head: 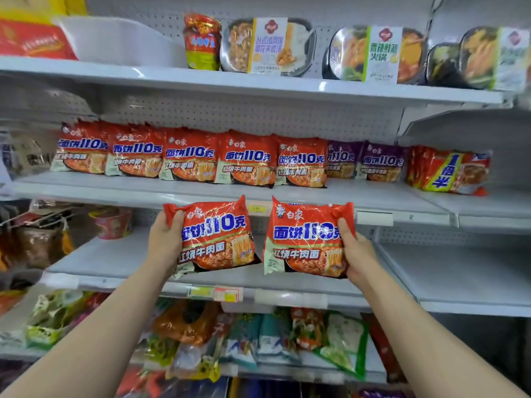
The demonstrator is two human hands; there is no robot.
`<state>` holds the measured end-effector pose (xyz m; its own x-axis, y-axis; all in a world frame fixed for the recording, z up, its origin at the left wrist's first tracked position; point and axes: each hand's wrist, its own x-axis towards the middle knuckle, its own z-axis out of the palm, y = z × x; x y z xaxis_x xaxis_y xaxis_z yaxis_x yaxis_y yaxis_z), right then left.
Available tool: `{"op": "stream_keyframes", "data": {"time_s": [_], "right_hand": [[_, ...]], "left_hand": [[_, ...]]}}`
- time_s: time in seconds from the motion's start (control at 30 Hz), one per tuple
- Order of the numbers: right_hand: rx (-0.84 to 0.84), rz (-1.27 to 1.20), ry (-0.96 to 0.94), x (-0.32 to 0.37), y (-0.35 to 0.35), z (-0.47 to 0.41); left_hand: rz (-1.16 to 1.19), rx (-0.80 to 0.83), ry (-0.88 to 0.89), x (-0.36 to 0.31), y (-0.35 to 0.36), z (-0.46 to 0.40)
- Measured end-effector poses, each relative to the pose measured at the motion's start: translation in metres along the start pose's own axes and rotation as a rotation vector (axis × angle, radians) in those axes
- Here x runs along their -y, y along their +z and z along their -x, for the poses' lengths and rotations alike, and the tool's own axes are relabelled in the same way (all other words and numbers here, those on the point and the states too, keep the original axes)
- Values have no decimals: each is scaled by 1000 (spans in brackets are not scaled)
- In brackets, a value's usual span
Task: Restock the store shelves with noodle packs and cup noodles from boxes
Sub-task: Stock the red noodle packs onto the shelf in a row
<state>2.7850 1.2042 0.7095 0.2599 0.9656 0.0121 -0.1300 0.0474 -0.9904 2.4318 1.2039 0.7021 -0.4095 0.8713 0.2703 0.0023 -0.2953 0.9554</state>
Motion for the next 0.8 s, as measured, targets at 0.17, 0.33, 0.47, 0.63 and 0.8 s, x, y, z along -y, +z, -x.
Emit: {"op": "stream_keyframes", "data": {"time_s": [0.17, 0.33, 0.47, 0.63, 0.8], "right_hand": [[-36, -14, -27, 24, 22, -7], [-107, -29, -87, 47, 36, -14], [-171, -63, -123, 58, 44, -23], [-220, -94, -131, 61, 51, -36], [-219, -57, -132, 65, 58, -56]], "left_hand": [[15, 36, -5, -17, -4, -34], [80, 92, -4, -29, -5, -67], [96, 128, -8, -29, -10, -87], [113, 142, -17, -24, -12, -94], [119, 165, -22, -25, 2, -96]]}}
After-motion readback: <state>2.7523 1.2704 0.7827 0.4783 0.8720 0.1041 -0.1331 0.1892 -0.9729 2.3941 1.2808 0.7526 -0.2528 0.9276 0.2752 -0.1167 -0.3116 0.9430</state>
